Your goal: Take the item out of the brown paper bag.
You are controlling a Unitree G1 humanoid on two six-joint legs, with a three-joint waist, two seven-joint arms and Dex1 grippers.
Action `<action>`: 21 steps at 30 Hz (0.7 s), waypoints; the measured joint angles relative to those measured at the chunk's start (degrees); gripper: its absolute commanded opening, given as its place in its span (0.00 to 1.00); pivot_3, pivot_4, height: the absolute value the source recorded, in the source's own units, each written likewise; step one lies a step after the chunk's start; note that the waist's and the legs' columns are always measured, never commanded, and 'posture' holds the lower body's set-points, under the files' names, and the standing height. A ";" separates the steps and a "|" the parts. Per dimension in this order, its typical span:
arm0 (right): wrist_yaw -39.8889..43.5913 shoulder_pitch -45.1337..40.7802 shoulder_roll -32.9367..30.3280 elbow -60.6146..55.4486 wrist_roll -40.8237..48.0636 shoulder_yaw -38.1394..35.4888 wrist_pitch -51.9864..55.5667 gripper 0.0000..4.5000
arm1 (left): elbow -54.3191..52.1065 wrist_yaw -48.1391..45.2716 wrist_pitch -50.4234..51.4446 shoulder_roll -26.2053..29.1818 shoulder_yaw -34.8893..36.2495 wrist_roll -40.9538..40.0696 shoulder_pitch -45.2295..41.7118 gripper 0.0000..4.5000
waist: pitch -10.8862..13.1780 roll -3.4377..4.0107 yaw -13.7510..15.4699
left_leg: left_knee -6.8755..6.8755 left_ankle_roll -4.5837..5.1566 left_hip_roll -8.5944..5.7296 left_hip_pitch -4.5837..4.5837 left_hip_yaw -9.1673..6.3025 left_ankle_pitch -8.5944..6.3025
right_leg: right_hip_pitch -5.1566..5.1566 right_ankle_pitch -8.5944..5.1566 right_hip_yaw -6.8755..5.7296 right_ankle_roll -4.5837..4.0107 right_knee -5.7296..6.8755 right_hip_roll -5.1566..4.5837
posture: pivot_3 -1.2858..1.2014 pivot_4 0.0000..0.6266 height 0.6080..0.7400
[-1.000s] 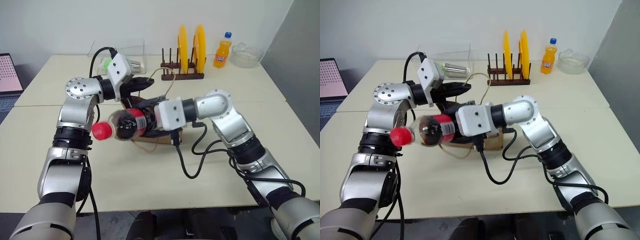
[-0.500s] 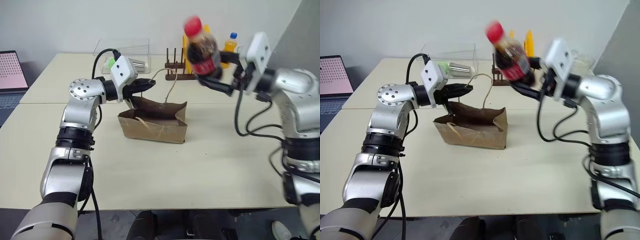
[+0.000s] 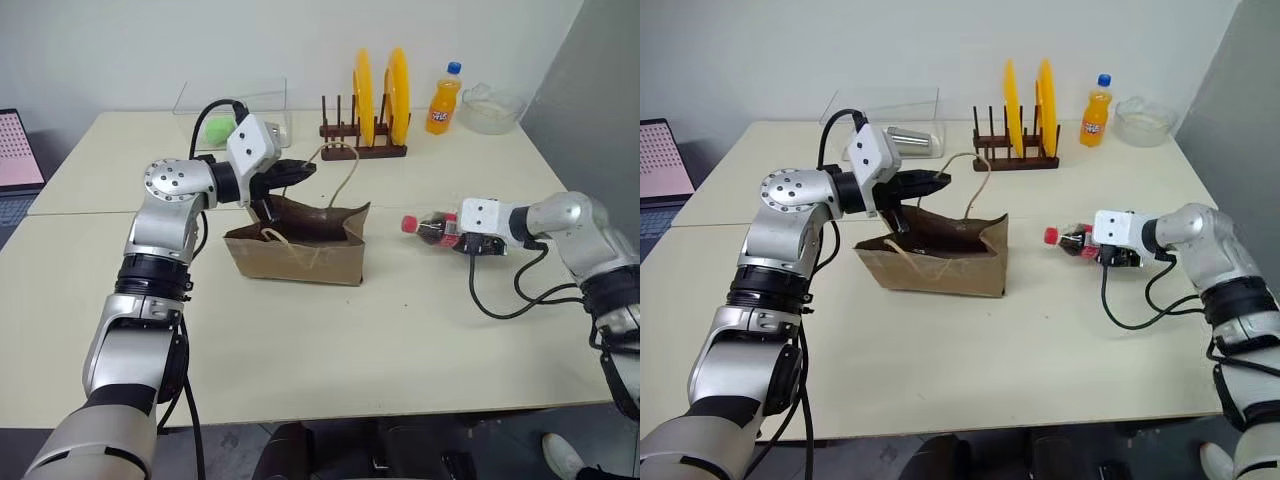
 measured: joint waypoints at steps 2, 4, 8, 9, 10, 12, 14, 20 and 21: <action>-0.11 -2.41 1.30 4.64 -1.95 1.21 -1.95 0.66 | -0.24 0.04 0.01 -0.02 0.00 0.00 0.04 0.00 | 0.00 0.00 0.11 | 0.00 -0.01 0.00 -0.01 -0.01 0.01 | 0.00 0.00 -0.03 0.00 0.00 -0.01 | 0.52 0.24 1.00; -0.22 -3.72 2.13 7.88 -3.04 1.63 -3.57 0.66 | -0.42 0.12 0.06 0.09 0.01 0.00 0.20 0.00 | 0.00 0.00 0.20 | 0.00 -0.01 0.00 -0.03 0.00 0.01 | 0.01 0.00 -0.04 0.00 -0.01 -0.03 | 0.52 0.24 1.00; -0.39 -6.63 3.43 13.80 -4.53 2.03 -5.32 0.90 | -1.55 0.39 0.18 0.17 0.01 0.00 0.56 0.00 | 0.00 0.00 0.20 | 0.03 -0.02 -0.03 -0.02 0.02 0.01 | 0.03 0.00 -0.03 0.00 -0.01 -0.08 | 0.52 0.24 1.00; -0.54 -6.87 3.50 14.30 -4.70 2.03 -5.43 0.96 | -1.79 0.45 0.18 0.18 0.01 0.00 0.63 0.00 | 0.00 0.00 0.21 | 0.03 -0.01 -0.03 -0.02 0.02 0.01 | 0.02 0.00 -0.03 0.00 -0.01 -0.08 | 0.52 0.24 1.00; -0.74 -7.36 3.60 15.19 -4.96 2.02 -5.89 0.98 | -2.06 0.50 0.19 0.18 0.01 0.00 0.71 0.00 | 0.00 0.00 0.21 | 0.03 -0.01 -0.03 -0.02 0.01 0.01 | 0.03 0.00 -0.04 0.00 0.00 -0.08 | 0.52 0.24 1.00; -0.94 -7.86 3.60 16.06 -5.09 1.97 -6.46 0.98 | -2.18 0.63 0.27 0.18 0.01 0.00 0.72 0.00 | 0.00 0.00 0.20 | 0.03 -0.01 -0.03 -0.01 0.01 0.01 | 0.03 0.00 -0.04 0.00 0.01 -0.07 | 0.52 0.24 1.00; -0.74 -7.93 3.46 16.13 -5.02 1.89 -7.12 0.98 | -2.20 1.06 0.42 0.17 0.01 0.00 0.73 0.00 | 0.00 0.00 0.17 | 0.02 -0.01 -0.03 -0.01 0.01 0.01 | 0.02 0.01 -0.04 0.00 0.02 -0.07 | 0.52 0.24 1.00; 6.42 -4.33 -1.48 4.42 0.57 -2.50 -6.01 0.98 | -2.21 1.90 1.81 0.04 0.02 -0.05 0.77 0.00 | 0.01 0.02 0.27 | 0.02 -0.01 -0.03 -0.06 -0.04 0.00 | 0.02 0.00 -0.08 0.01 -0.01 -0.08 | 0.52 0.24 1.00; 8.51 -3.23 -3.09 0.44 2.71 -4.27 -4.35 0.98 | -2.20 2.34 2.35 0.15 0.08 -0.05 0.87 0.00 | 0.01 0.01 0.30 | 0.02 0.00 -0.03 -0.07 -0.05 0.00 | 0.02 0.00 -0.10 0.02 -0.02 -0.08 | 0.52 0.24 1.00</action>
